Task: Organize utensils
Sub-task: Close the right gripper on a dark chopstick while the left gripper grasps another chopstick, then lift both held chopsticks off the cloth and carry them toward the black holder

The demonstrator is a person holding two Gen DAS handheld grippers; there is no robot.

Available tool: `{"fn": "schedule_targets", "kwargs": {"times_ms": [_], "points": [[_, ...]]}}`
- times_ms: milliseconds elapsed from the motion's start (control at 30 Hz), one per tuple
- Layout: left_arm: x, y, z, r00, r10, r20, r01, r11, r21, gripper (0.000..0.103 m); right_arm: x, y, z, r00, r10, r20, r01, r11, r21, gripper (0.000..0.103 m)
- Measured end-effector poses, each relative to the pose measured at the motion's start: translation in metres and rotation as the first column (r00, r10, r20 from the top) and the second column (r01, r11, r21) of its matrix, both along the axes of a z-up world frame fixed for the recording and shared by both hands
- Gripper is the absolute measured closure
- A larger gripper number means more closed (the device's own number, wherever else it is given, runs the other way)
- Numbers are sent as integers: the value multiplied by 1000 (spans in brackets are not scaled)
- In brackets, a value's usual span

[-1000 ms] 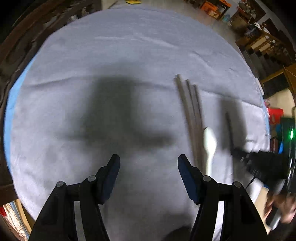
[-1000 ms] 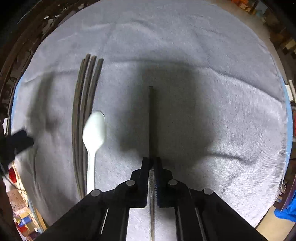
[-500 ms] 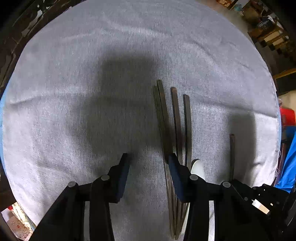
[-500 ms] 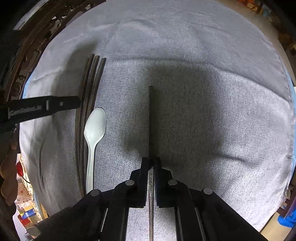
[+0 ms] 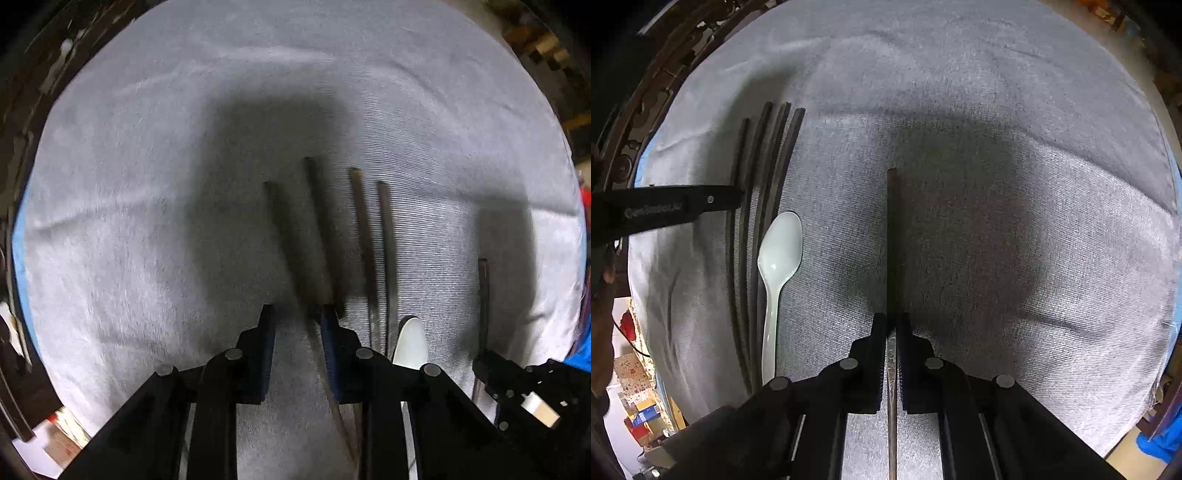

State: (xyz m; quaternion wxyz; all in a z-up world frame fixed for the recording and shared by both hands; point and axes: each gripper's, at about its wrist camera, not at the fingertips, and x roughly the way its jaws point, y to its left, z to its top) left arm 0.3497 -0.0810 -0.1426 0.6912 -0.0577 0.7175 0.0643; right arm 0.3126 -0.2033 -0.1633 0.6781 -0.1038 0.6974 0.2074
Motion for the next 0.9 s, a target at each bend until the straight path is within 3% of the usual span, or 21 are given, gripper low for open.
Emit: {"fn": "schedule_targets", "kwargs": {"times_ms": [67,200,333,600,900], "points": [[0,-9,-1,997,-75,-8,75,997,4,96,3,5,-1,1000,11,-11,-12,1000,-20,96],[-12,-16,-6,972,-223,-72,224,975,2,97,5,15,-3,998,59,-29,-61,996,-71,96],[-17,-14,-11,947,-295,-126,298,955,5,96,9,19,-8,994,71,-78,-79,992,-101,96],[-42,-17,-11,952,-294,-90,300,952,59,97,22,28,-18,994,41,-103,-55,989,-137,96],[-103,44,-2,990,-143,-6,143,989,-40,98,2,-17,-3,992,-109,-69,110,994,12,97]]}}
